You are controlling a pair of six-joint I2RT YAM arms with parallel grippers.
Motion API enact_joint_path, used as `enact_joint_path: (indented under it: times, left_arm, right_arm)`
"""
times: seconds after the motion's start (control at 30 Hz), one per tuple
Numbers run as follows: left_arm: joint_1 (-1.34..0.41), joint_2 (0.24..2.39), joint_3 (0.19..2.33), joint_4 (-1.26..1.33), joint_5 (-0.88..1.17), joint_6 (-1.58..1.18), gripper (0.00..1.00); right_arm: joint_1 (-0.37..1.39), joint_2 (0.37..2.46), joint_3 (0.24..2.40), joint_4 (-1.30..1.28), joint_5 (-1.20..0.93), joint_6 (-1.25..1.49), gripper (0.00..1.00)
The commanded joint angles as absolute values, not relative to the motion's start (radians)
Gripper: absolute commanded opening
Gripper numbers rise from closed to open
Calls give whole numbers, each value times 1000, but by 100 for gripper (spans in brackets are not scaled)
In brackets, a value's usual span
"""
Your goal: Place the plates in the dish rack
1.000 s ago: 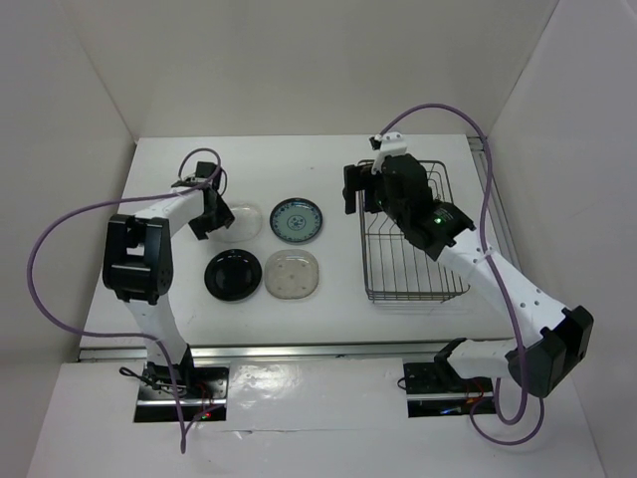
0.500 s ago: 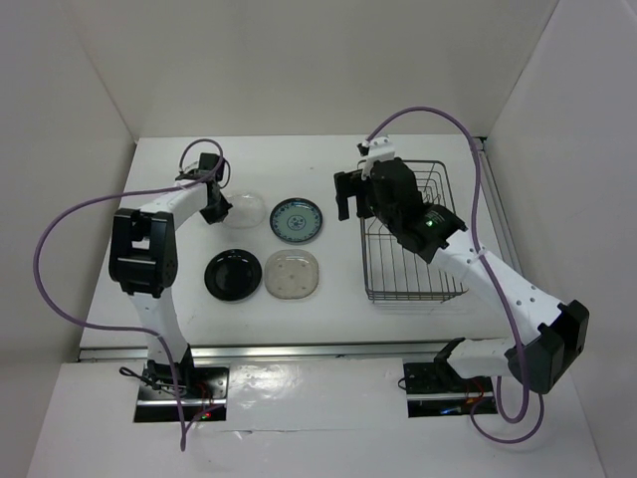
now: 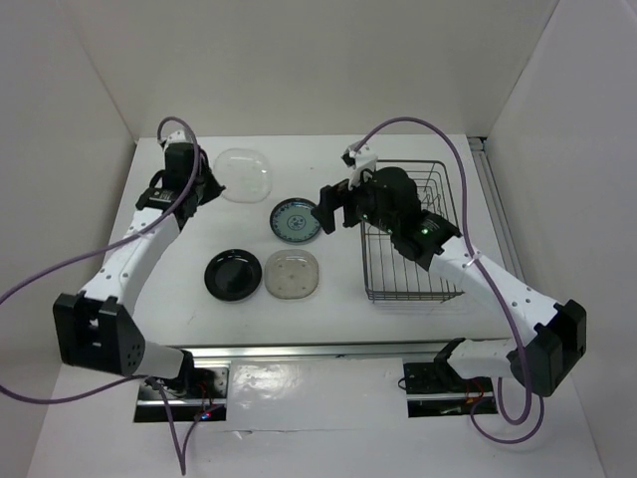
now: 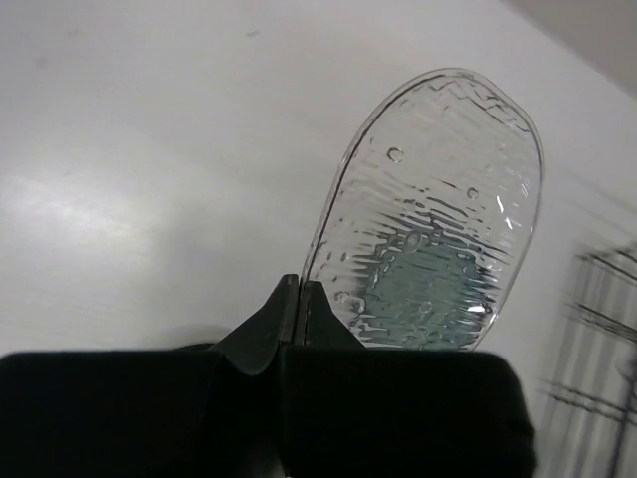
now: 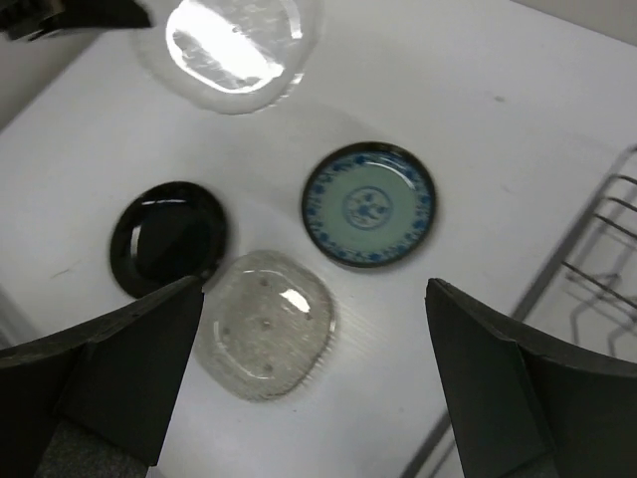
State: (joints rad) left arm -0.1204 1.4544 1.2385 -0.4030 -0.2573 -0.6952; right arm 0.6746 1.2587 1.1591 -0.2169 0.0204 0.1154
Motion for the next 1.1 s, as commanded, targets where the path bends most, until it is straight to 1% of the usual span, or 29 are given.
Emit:
enact_joint_path:
  times: [0.0, 0.1, 0.3, 0.37, 0.47, 0.5, 0.57, 0.77, 0.83, 0.93, 0.97, 1.03, 1.07]
  left_arm:
    - [-175, 1394, 1236, -275, -70, -580, 0]
    - [-247, 1381, 1246, -247, -35, -522, 0]
    - [-348, 1335, 1187, -166, 18, -499, 0]
    - [-360, 1322, 1178, -137, 28, -499, 0]
    - [-370, 1290, 1155, -101, 57, -508, 0]
    - [-370, 1279, 1146, -78, 57, -508, 0]
    - [-379, 1259, 1134, -68, 66, -508, 0]
    - [-379, 1215, 1111, -54, 89, -508, 0]
    - [-379, 1204, 1100, -34, 115, -517, 0]
    - [-379, 1204, 1100, -9, 164, -528, 0]
    - [-379, 1204, 1100, -9, 178, -528, 0]
    - [-379, 1213, 1091, 11, 205, -528, 0]
    - [-379, 1213, 1091, 20, 219, -537, 0]
  right_arm:
    - [684, 1213, 1149, -8, -269, 87, 100]
    - [684, 1239, 1189, 18, -281, 87, 100]
    - [684, 1316, 1212, 37, -193, 87, 100]
    - [663, 1347, 1224, 26, -123, 87, 100]
    - [623, 1359, 1224, 38, -123, 100, 98]
    - [614, 1359, 1213, 47, -123, 109, 96]
    - [588, 1359, 1189, 72, -97, 121, 96]
    - [516, 1383, 1175, 72, -179, 130, 96]
    - [515, 1401, 1175, 72, -218, 143, 93]
    - [505, 1427, 1163, 98, -326, 162, 83]
    - [494, 1427, 1163, 112, -419, 163, 78]
    - [485, 1427, 1138, 164, -510, 187, 74]
    - [485, 1436, 1138, 195, -575, 187, 65]
